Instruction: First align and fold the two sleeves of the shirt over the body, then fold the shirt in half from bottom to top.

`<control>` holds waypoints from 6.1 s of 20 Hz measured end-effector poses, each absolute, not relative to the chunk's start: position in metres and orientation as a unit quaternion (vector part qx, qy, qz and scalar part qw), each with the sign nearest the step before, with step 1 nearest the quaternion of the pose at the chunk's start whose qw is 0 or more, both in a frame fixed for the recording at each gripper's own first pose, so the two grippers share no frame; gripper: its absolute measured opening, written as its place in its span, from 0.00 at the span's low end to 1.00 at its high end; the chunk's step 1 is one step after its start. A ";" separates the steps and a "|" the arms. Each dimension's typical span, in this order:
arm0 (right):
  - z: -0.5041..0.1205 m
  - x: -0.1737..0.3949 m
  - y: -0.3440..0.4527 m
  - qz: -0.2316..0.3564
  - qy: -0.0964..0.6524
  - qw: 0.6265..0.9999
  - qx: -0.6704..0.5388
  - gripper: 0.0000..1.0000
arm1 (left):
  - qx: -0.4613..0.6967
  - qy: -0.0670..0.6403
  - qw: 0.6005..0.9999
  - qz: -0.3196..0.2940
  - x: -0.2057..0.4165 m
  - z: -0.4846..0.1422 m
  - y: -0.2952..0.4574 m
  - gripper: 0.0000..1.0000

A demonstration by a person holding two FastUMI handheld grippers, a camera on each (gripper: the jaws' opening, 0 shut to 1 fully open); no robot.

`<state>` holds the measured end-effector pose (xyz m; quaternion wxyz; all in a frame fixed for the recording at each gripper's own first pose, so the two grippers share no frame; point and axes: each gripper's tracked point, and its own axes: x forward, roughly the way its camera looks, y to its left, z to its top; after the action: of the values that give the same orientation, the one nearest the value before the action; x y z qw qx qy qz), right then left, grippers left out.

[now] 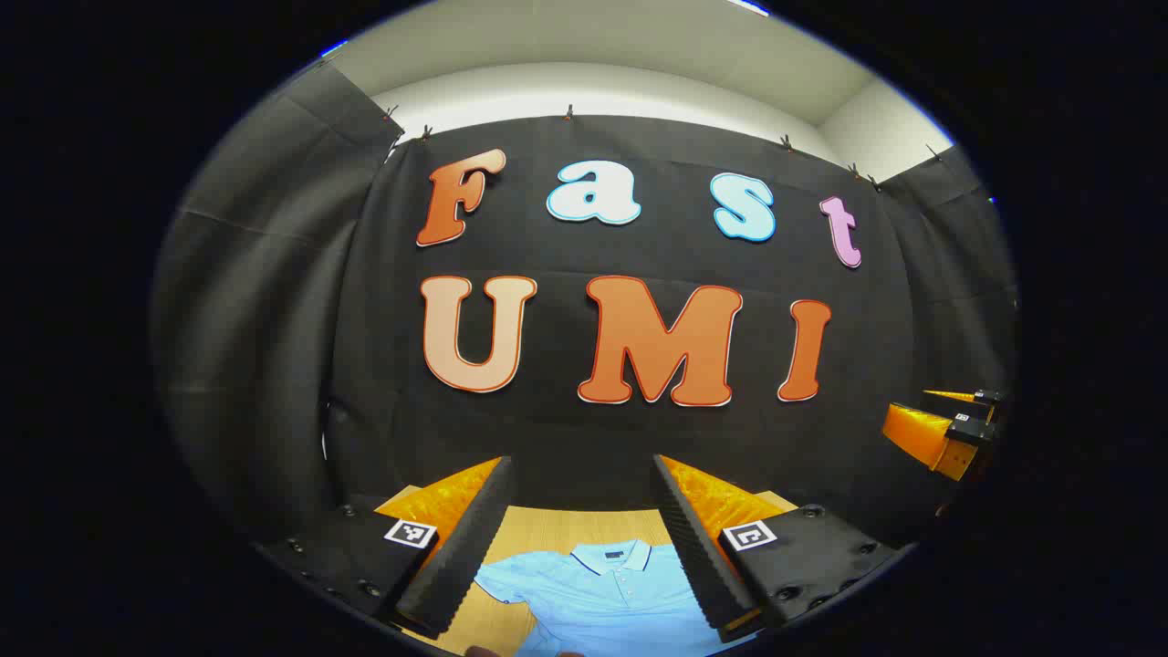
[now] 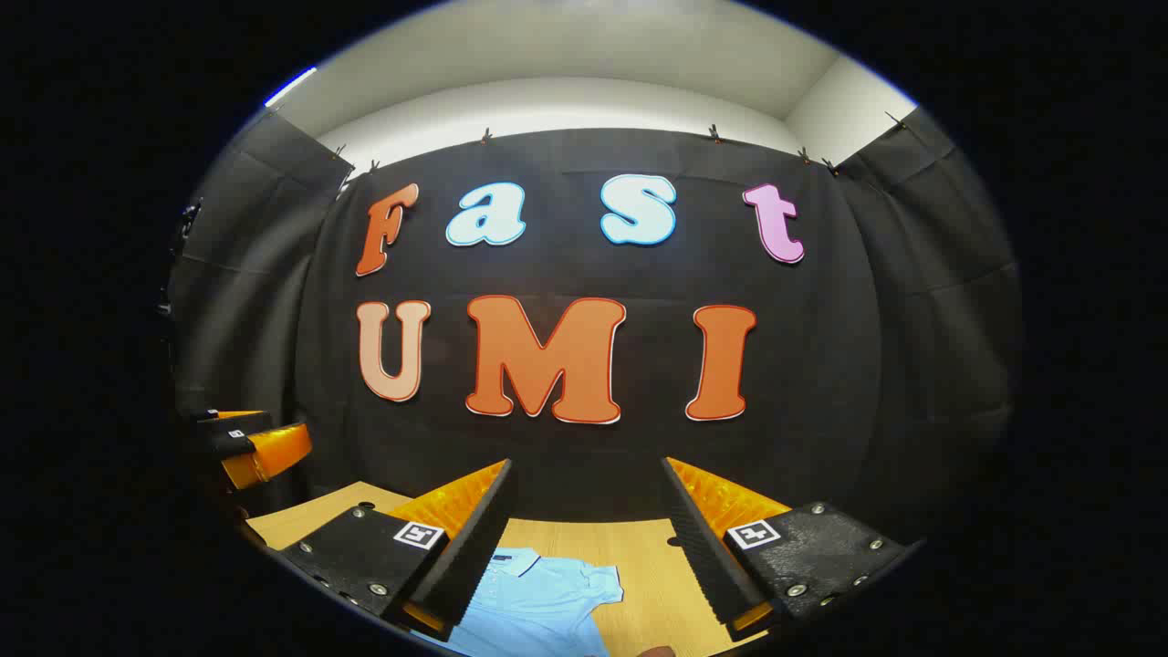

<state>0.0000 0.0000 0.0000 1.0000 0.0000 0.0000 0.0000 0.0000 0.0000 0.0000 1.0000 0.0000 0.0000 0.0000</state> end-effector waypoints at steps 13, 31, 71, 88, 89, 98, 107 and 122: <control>-0.021 0.021 0.009 0.025 0.015 0.999 -0.016 0.97 | 0.017 0.008 1.000 0.006 -0.005 -0.009 -0.002 0.98; -0.135 0.108 0.002 0.059 0.167 0.984 -0.025 0.98 | 0.028 0.012 0.998 0.053 0.015 -0.017 0.010 0.94; -0.468 0.169 -0.027 0.053 0.651 0.755 0.062 0.65 | 0.092 0.148 0.975 0.135 0.053 -0.101 -0.001 0.98; -0.423 0.187 0.037 0.129 0.607 0.767 0.163 0.01 | 0.113 0.132 0.971 0.166 0.031 -0.084 -0.002 1.00; -0.425 0.186 0.037 0.131 0.607 0.770 0.146 0.01 | 0.113 0.131 0.970 0.169 0.029 -0.082 -0.002 1.00; -0.466 0.185 -0.036 0.046 0.632 0.770 0.070 0.58 | 0.112 0.134 0.966 0.192 0.014 -0.084 0.001 1.00; -0.484 0.182 -0.042 0.052 0.624 0.780 0.004 0.30 | 0.134 0.138 0.966 0.171 0.038 -0.088 -0.026 1.00; -0.431 0.195 0.017 0.112 0.577 0.794 0.155 0.02 | 0.102 0.126 0.974 0.156 0.042 -0.087 -0.008 1.00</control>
<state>0.1953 0.0174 -0.4308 0.7941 0.1549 0.5769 0.1124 0.0417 -0.0083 -0.0874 0.9743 0.1023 0.1257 0.1561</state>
